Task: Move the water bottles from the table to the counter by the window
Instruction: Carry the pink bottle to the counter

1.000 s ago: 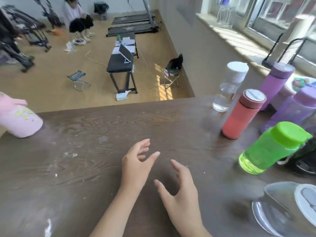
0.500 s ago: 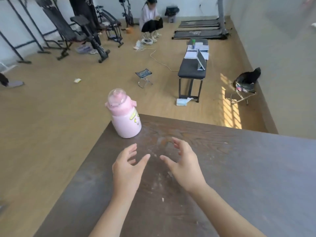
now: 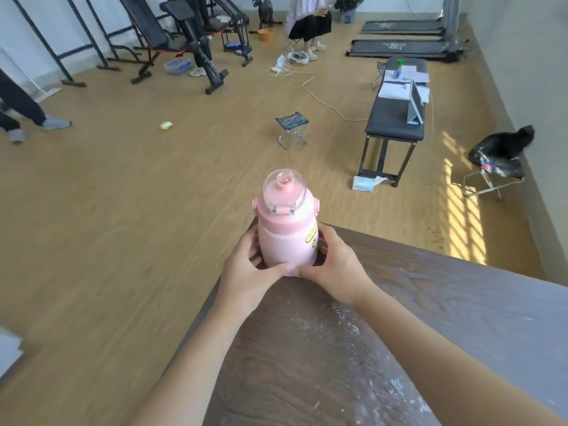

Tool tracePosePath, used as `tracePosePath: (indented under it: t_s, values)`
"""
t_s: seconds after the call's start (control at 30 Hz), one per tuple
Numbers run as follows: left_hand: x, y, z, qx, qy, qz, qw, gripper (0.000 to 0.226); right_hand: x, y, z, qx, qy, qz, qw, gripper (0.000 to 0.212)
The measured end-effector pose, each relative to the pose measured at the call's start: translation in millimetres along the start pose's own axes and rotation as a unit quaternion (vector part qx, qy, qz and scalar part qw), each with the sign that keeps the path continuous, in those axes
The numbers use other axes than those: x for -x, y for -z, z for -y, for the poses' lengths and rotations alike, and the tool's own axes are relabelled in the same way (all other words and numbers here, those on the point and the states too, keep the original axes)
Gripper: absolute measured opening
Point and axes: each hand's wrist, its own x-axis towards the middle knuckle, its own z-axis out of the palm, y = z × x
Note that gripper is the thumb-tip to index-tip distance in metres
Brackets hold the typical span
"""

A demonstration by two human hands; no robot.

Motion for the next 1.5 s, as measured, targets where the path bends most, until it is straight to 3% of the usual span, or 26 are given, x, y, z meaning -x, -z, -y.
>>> tracePosePath:
  t_s: [0.23, 0.43, 0.8, 1.0, 1.23, 1.5]
  values:
    - [3, -7, -1, 0.028, -0.006, -0.009, 1.000, 0.086, 2, 7, -2, -0.007, 0.030, -0.018, 0.999, 0.097]
    - [25, -51, -24, -0.002, -0.023, 0.033, 0.999, 0.088, 44, 52, -23, -0.028, 0.023, -0.074, 0.997, 0.089]
    - [98, -249, -83, -0.009, -0.051, 0.203, 0.978, 0.083, 186, 216, -98, -0.062, -0.054, -0.232, 0.969, 0.082]
    - [146, -369, -113, -0.037, -0.084, 0.278, 0.956, 0.091, 265, 306, -145, -0.055, -0.096, -0.319, 0.941, 0.087]
    - [187, -471, -128, -0.060, -0.106, 0.332, 0.935, 0.083, 321, 373, -191, -0.055, -0.141, -0.376, 0.914, 0.091]
    - [200, -535, -131, -0.070, -0.119, 0.358, 0.923, 0.084, 339, 414, -230, -0.082, -0.162, -0.402, 0.898, 0.090]
